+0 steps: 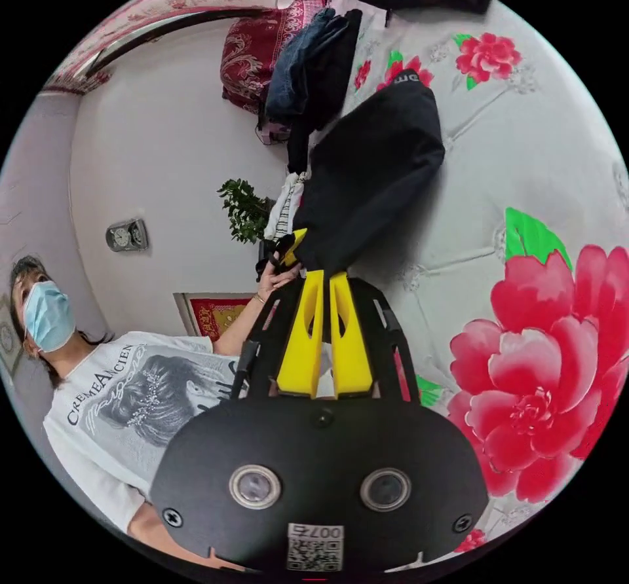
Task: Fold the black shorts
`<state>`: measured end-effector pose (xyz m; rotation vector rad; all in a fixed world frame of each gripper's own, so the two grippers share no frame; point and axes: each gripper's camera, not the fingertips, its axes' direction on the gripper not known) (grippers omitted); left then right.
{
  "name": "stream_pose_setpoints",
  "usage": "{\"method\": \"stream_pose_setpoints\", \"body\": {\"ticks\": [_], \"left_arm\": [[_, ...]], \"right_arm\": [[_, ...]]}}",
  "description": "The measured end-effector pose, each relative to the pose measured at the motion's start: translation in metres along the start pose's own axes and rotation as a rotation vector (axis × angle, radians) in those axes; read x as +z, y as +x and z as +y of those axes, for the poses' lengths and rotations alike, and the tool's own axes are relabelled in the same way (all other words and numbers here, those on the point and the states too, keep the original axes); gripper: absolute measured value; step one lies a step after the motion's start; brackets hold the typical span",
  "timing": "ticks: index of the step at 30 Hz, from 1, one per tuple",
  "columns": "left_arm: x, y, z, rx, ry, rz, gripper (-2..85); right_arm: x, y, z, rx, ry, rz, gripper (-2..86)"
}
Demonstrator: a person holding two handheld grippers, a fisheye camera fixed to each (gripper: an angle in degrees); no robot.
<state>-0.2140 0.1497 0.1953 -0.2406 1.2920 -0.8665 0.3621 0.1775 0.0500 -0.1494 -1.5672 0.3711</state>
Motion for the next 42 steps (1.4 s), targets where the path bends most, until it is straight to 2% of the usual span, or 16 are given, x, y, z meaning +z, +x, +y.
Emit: {"method": "stream_pose_setpoints", "body": {"ticks": [4,6,11,15,18,20,22,27,29,32,33,35,38,40,42], "left_arm": [[0.029,0.074,-0.06,0.1,0.016,0.144,5.8],[0.055,0.121,-0.098,0.196,-0.004,0.171,5.6],[0.135,0.26,-0.198,0.431,-0.013,0.367,5.6],[0.184,0.314,-0.238,0.521,0.036,0.396,6.0],[0.236,0.294,-0.257,0.394,0.05,0.278,7.5],[0.275,0.243,-0.25,0.278,0.034,0.103,8.0],[0.294,0.196,-0.228,0.244,0.007,-0.022,8.0],[0.304,0.087,-0.094,0.307,-0.128,-0.359,8.4],[0.296,0.051,-0.01,0.347,-0.199,-0.525,8.8],[0.294,0.032,0.082,0.397,-0.285,-0.677,9.0],[0.298,0.032,0.098,0.42,-0.305,-0.707,8.9],[0.328,0.031,0.15,0.506,-0.418,-0.825,8.3],[0.383,0.025,0.19,0.597,-0.574,-0.926,7.3],[0.403,0.033,0.206,0.711,-0.574,-1.016,6.9],[0.417,0.034,0.21,0.757,-0.598,-1.042,6.6]], "right_arm": [[-0.063,-0.046,-0.05,-0.127,0.1,-0.03,-0.3],[-0.112,-0.088,-0.092,-0.224,0.166,0.036,-0.3],[-0.199,-0.195,-0.148,-0.497,0.346,0.14,-0.2],[-0.225,-0.235,-0.174,-0.589,0.457,0.284,0.2],[-0.204,-0.202,-0.188,-0.538,0.498,0.457,1.9],[-0.184,-0.161,-0.189,-0.451,0.518,0.574,4.2],[-0.158,-0.108,-0.182,-0.331,0.448,0.683,6.0],[-0.051,0.031,-0.079,-0.053,0.125,0.854,7.5],[-0.016,0.046,-0.031,-0.028,0.057,0.91,7.9],[0.046,0.054,0.03,-0.06,-0.037,1.008,9.3],[0.063,0.046,0.049,-0.124,0.074,1.014,10.3],[0.089,0.046,0.058,-0.151,0.144,1.048,11.6],[0.122,0.045,0.04,-0.133,0.086,1.205,11.8],[0.114,0.042,0.026,-0.049,0.044,1.183,11.1],[0.068,0.014,0.038,-0.019,0.237,1.13,10.6]]}}
